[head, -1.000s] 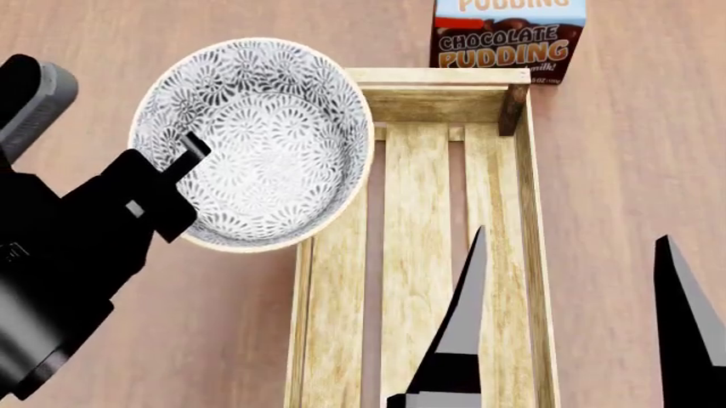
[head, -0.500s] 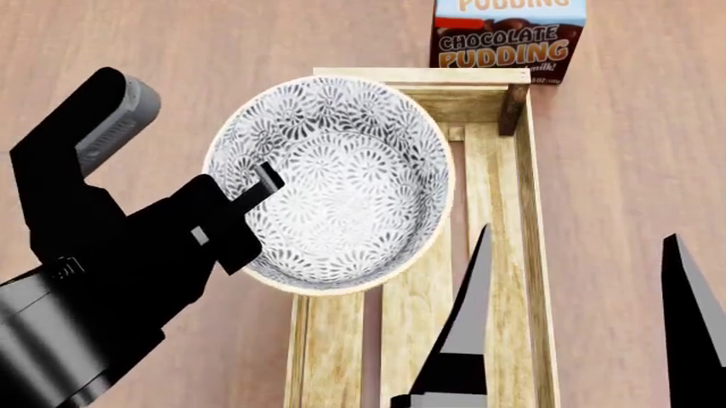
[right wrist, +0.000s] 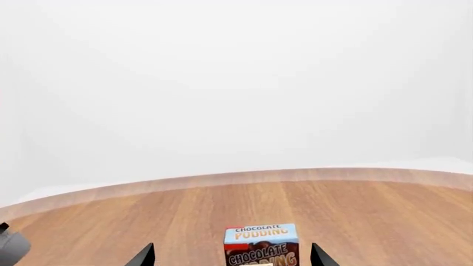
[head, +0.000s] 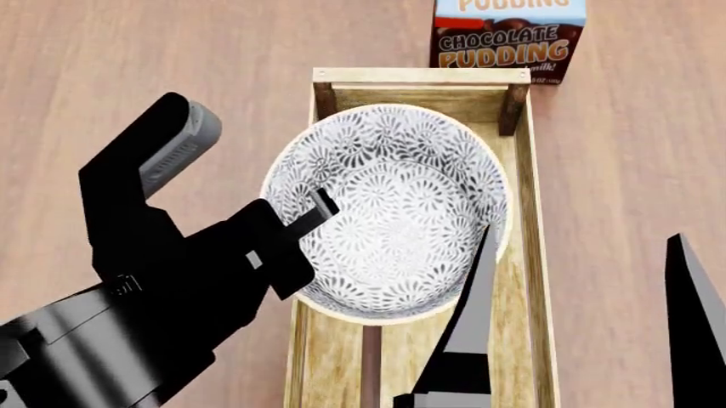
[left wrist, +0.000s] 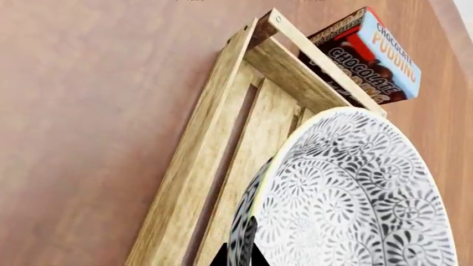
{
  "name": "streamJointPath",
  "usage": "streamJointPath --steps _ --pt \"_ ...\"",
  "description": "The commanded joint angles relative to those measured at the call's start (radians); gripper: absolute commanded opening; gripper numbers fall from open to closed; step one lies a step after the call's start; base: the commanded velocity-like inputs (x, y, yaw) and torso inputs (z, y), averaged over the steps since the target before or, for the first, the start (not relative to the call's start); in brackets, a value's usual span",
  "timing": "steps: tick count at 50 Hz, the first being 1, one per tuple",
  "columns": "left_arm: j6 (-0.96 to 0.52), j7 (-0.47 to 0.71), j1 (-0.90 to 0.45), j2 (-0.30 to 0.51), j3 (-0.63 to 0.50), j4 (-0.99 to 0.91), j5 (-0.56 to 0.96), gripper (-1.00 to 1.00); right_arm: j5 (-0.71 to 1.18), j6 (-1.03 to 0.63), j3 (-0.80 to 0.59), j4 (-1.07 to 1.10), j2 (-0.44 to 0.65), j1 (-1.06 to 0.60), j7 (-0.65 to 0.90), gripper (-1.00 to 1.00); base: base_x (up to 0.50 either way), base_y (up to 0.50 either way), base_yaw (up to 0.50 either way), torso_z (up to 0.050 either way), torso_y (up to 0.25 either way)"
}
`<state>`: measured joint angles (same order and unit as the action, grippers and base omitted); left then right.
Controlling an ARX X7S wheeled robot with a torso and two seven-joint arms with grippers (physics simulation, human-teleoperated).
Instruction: Pick up the bowl on the left and put it in the tray.
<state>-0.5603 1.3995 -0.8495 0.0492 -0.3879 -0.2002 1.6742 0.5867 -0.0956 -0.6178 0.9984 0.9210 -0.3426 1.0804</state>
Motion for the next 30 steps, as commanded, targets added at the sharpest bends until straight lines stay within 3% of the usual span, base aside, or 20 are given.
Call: streamJointPath --steps 1,11,30 --pt "0.117 -0.097 0.026 -0.024 -0.016 -0.029 -0.044 -1.0 -0.019 0.004 0.017 0.002 -0.018 -0.003 -0.025 1.0 0.0 0.0 0.0 0.0 0.0" --pt "0.201 -0.19 0.053 -0.015 -0.062 -0.076 -0.137 -1.0 -0.016 0.006 0.01 -0.002 -0.019 -0.006 -0.028 1.0 0.0 0.0 0.0 0.0 0.0" --pt "0.315 -0.227 0.11 -0.021 -0.145 -0.072 -0.171 -1.0 -0.011 0.007 0.002 0.0 -0.014 -0.013 -0.027 1.0 0.0 0.0 0.0 0.0 0.001"
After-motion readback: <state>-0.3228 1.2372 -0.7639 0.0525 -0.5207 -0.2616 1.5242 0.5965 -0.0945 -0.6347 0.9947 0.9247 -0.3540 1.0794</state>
